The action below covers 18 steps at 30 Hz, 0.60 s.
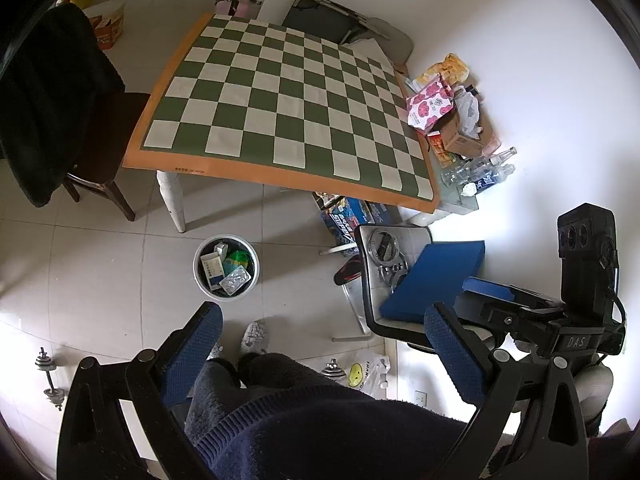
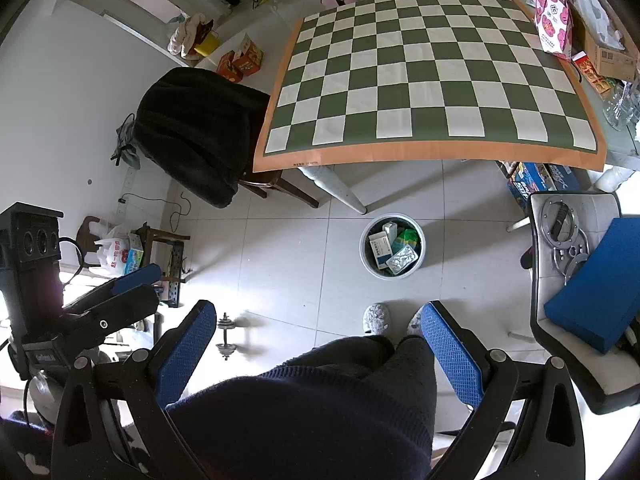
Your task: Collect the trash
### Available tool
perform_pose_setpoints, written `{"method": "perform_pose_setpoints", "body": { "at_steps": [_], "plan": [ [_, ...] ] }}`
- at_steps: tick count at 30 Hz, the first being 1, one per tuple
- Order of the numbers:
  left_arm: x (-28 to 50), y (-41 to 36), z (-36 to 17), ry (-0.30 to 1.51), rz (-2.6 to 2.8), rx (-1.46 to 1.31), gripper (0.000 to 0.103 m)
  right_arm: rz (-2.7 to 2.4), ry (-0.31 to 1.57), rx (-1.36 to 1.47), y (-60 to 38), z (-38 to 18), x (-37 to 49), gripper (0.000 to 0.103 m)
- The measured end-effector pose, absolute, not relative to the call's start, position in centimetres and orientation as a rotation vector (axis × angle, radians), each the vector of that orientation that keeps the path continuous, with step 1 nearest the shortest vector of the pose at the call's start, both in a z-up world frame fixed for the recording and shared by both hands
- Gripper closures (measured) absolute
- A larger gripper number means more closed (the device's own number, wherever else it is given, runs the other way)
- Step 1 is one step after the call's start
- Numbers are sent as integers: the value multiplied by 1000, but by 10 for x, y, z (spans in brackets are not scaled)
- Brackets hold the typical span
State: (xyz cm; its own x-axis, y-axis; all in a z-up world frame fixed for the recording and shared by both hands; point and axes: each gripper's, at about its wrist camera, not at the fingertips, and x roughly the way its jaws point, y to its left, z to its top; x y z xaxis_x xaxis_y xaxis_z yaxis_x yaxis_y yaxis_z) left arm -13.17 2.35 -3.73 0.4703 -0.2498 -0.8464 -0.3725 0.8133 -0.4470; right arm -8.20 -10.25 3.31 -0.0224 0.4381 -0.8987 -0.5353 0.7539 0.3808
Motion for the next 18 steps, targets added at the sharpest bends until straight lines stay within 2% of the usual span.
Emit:
{"method": "perform_pose_setpoints", "body": {
  "at_steps": [18],
  "plan": [
    [-133,27,-36,1096,80,-647,0,780,1391,-87,-104,32,-81,0]
  ]
}}
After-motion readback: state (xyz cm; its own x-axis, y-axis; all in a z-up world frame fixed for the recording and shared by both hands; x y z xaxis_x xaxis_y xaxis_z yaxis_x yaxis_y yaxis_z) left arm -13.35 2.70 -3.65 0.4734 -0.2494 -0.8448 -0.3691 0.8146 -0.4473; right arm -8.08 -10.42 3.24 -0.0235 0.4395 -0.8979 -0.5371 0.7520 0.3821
